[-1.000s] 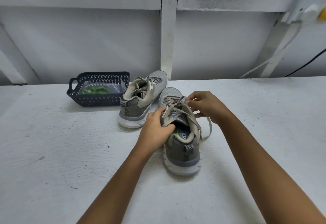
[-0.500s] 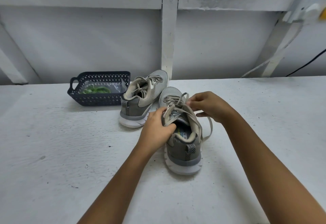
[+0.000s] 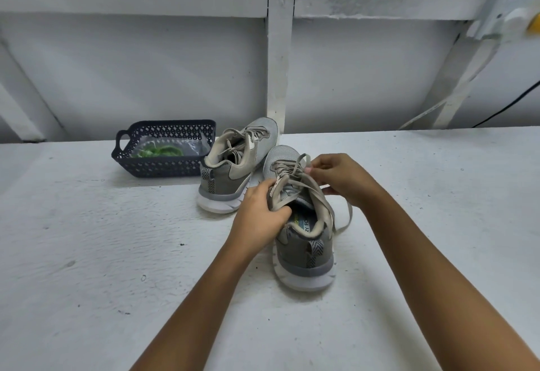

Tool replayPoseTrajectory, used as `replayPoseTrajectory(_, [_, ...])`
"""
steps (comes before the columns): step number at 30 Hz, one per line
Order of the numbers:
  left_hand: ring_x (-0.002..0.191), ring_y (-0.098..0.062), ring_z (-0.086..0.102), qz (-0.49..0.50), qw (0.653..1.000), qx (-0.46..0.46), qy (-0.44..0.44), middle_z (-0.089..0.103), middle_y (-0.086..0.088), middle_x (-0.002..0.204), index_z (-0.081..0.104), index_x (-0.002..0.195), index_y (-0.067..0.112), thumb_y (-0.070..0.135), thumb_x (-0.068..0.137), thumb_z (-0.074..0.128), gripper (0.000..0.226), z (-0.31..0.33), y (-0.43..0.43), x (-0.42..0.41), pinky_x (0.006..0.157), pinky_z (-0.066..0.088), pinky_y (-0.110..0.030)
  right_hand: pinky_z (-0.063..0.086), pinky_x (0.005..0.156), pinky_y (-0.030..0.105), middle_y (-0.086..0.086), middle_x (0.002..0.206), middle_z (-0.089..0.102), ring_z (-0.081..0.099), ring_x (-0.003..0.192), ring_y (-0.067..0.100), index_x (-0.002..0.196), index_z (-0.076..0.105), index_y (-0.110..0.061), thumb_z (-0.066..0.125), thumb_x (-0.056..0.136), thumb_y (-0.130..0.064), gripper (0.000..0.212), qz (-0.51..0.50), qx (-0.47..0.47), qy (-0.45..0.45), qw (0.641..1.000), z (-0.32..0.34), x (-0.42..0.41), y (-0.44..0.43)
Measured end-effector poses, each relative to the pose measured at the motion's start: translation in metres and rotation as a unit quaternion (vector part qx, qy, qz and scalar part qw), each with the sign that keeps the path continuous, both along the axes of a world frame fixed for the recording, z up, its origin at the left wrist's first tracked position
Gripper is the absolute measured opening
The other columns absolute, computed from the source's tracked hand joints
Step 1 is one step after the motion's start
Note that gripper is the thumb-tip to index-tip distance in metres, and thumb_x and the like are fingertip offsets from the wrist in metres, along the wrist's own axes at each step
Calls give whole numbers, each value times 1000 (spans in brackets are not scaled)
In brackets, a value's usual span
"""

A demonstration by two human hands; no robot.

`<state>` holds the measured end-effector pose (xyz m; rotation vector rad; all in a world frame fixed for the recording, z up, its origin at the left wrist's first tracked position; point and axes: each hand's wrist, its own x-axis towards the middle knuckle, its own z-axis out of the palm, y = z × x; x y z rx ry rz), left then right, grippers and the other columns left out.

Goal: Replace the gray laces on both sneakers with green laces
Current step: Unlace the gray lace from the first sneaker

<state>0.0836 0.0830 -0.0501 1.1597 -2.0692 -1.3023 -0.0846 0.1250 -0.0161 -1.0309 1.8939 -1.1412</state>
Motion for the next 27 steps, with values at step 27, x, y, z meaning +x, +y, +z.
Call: replayPoseTrajectory(27, [115,-16,49,-1,1000,-25,-9,47,-2,130,46,135,25,17,79,60,58,0,-1,1,101,41,-35,49,55,25,6,73,60,60,63,17,87,60,-8,48,97,-36,32,-88,3,-104,991,14,-10,1])
